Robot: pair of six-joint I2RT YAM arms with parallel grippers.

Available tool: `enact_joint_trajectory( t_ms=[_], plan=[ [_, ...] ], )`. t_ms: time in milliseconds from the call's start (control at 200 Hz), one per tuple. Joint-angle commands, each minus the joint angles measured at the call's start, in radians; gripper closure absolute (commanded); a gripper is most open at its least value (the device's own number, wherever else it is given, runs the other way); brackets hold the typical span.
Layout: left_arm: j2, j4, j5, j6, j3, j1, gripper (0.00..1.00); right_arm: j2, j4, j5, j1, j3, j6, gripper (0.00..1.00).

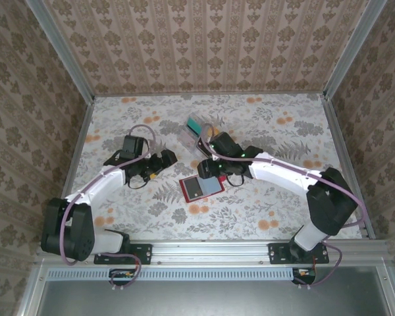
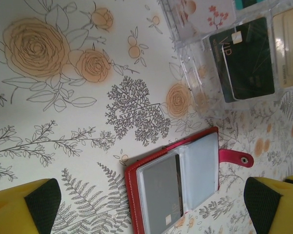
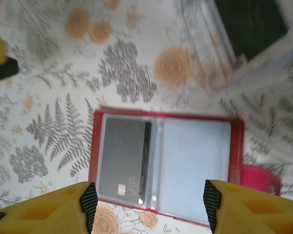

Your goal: Take the credit cards out of the card holder

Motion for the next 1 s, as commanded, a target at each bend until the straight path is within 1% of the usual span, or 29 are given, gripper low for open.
enact_joint_trajectory(
  t_ms=[0,185,405,515,575,660,780,870,995],
  plan=[
    [0.012,-0.002,-0.016,0.007,-0.011,-0.009,0.0,0.072,0.047,0.022,0.007,-0.028,0.161,0.38],
    [0.012,0.012,-0.019,-0.004,-0.015,-0.013,0.0,0.159,0.076,0.017,0.008,-0.021,0.225,0.4],
    [0.019,0.013,-0.019,-0.003,-0.01,-0.02,0.0,0.224,0.053,0.068,0.007,-0.002,0.243,0.41],
    [0.023,0.011,-0.021,-0.006,-0.011,-0.027,0.0,0.226,0.031,0.098,0.006,-0.027,0.295,0.41],
    [0.023,0.012,-0.024,-0.007,-0.014,-0.033,0.0,0.201,-0.013,0.146,-0.001,-0.058,0.378,0.4],
    [0.031,0.023,-0.044,-0.01,-0.025,-0.04,0.0,0.134,0.007,0.157,-0.014,-0.141,0.474,0.4],
    [0.056,0.053,-0.039,-0.023,-0.028,-0.046,0.0,0.027,0.007,0.186,-0.011,-0.226,0.552,0.4],
    [0.071,0.06,-0.034,-0.026,-0.017,-0.057,0.0,-0.031,0.006,0.186,-0.011,-0.266,0.575,0.4],
    [0.075,0.057,-0.029,-0.03,-0.011,-0.078,0.04,-0.1,0.027,0.161,-0.013,-0.272,0.529,0.39]
  ],
)
